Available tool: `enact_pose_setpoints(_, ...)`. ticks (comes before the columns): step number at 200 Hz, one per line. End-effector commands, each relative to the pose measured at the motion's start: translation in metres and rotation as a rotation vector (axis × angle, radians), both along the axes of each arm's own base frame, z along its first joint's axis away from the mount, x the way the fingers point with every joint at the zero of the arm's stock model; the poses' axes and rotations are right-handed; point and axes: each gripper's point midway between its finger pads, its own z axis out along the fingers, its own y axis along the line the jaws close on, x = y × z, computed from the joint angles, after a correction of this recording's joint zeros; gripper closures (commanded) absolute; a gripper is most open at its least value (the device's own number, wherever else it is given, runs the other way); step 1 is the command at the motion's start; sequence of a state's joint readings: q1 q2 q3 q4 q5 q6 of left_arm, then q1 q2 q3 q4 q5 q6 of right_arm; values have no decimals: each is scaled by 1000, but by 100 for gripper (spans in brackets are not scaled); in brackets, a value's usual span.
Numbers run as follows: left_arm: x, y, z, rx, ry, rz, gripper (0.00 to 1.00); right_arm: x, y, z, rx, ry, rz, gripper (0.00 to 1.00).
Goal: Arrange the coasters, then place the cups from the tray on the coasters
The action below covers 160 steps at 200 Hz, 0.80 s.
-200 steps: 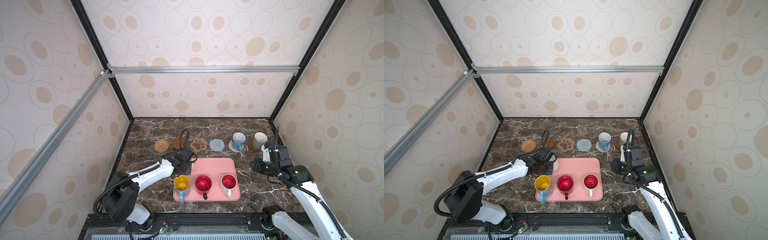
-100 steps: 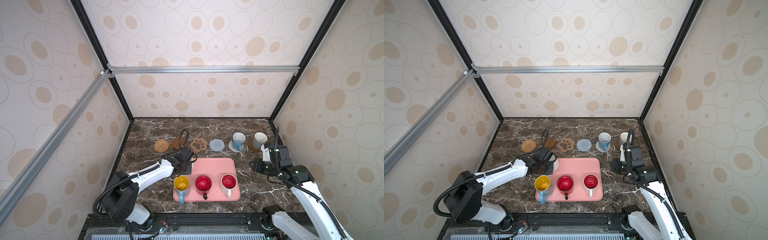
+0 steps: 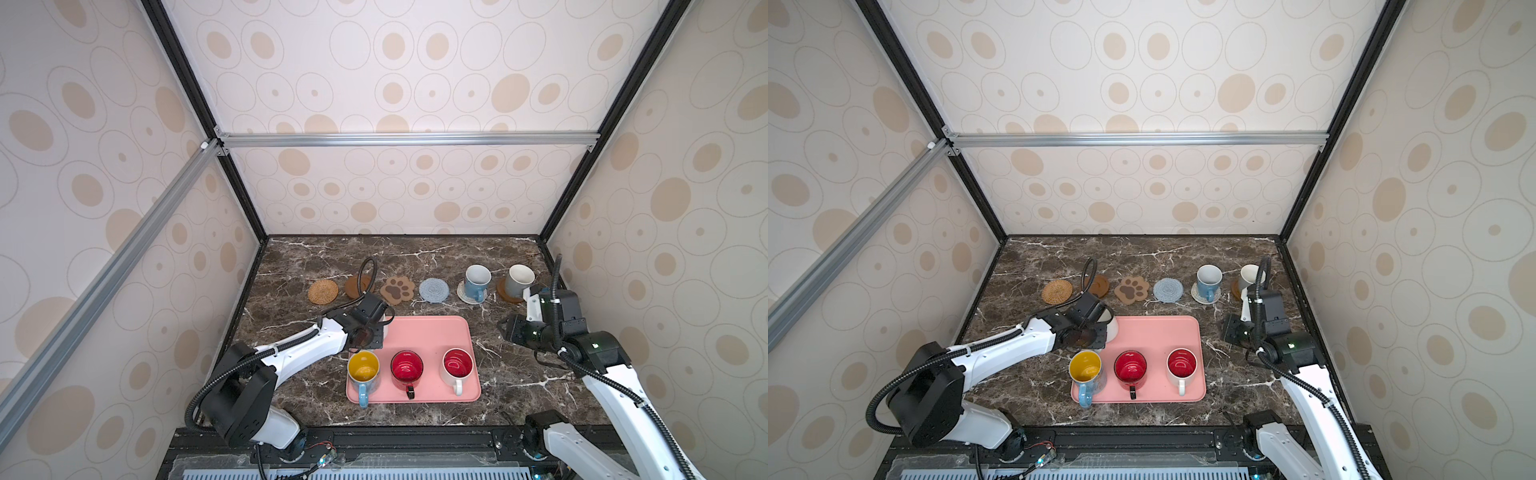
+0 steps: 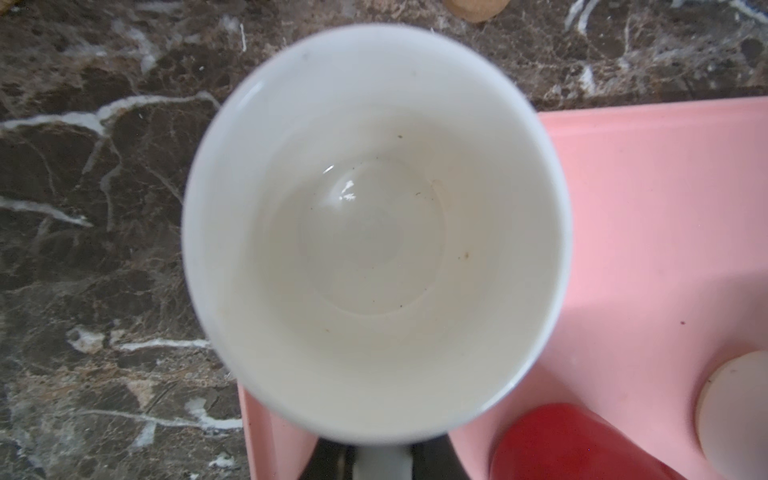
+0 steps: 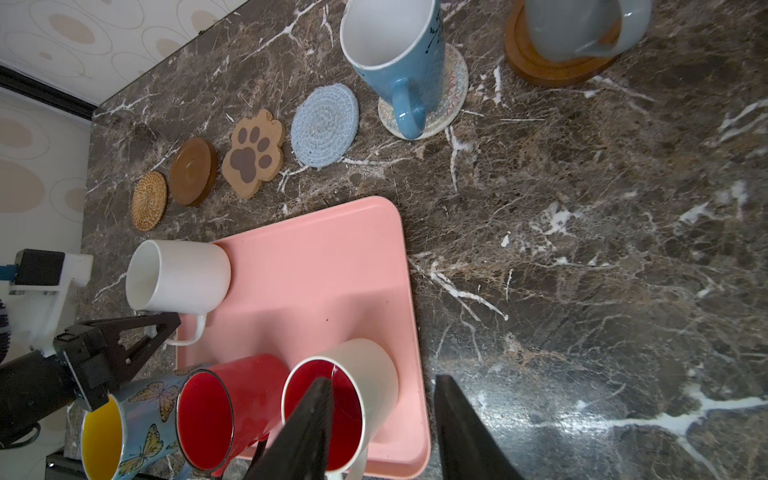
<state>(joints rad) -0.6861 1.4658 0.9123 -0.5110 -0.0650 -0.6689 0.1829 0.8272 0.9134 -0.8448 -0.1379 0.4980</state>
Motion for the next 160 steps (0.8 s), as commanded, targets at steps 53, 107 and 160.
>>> enact_pose_setpoints(53, 38, -20, 51, -67, -162, 28, 85, 1, -3, 4, 3, -20, -19, 56)
enact_pose_setpoints(107, 43, -21, 61, -64, -182, 36, 86, 1, -2, 1, -3, -17, -10, 56)
enact_pose_setpoints(160, 54, -26, 68, -60, -190, 60, 86, -1, -2, 1, -8, -23, 5, 56)
